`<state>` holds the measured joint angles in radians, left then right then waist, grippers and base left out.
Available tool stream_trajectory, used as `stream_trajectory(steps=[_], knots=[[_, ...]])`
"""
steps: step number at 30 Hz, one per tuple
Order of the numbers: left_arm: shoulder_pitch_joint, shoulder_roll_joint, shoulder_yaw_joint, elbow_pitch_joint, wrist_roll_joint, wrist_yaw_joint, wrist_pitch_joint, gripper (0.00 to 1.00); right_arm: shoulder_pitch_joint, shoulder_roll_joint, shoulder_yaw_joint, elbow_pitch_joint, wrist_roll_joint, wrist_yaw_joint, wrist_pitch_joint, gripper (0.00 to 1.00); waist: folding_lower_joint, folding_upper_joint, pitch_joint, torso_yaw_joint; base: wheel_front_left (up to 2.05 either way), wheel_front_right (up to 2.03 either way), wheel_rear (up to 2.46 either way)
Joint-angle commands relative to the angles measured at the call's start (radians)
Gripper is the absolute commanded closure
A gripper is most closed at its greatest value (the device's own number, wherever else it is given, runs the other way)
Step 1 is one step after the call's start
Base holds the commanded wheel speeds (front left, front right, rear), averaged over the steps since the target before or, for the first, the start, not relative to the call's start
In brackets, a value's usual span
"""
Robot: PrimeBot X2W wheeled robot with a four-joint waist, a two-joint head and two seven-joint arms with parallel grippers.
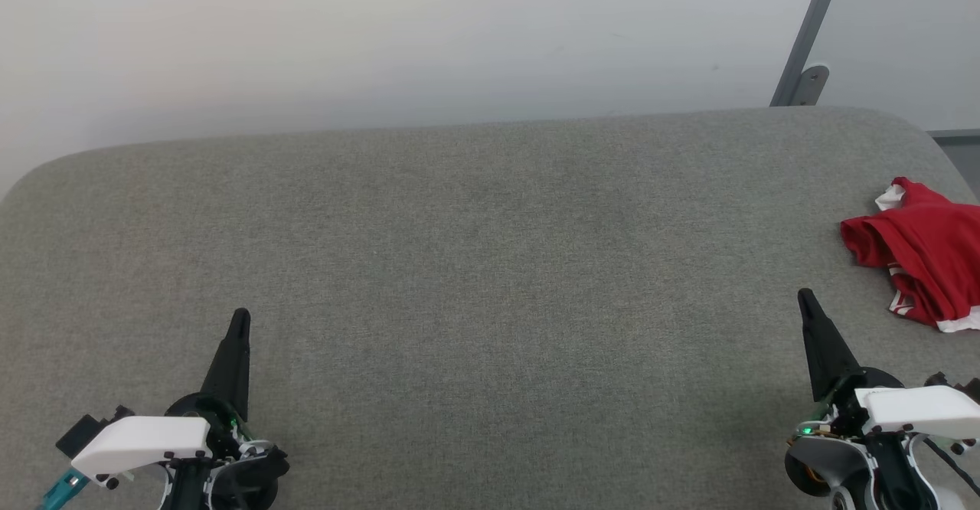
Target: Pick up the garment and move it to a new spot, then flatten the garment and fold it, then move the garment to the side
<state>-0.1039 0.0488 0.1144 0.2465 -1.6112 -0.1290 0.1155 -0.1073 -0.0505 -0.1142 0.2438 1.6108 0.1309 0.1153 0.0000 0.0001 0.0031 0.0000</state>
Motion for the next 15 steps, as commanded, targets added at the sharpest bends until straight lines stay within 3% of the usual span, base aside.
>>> stream_trajectory(steps=[1, 15], knots=[[-0.012, 0.001, -0.001, -0.001, -0.003, -0.003, 0.001, 1.0, -0.004, 0.001, 0.0, 0.002, 0.004, 0.0, 0.001, 1.0, 0.0, -0.0001, 0.0, 0.0, 0.0, 0.0, 0.0], [-0.012, 0.001, -0.001, -0.001, -0.003, -0.003, 0.001, 1.0, -0.004, 0.001, 0.0, 0.002, 0.004, 0.0, 0.001, 1.0, 0.0, -0.0001, 0.0, 0.0, 0.0, 0.0, 0.0]])
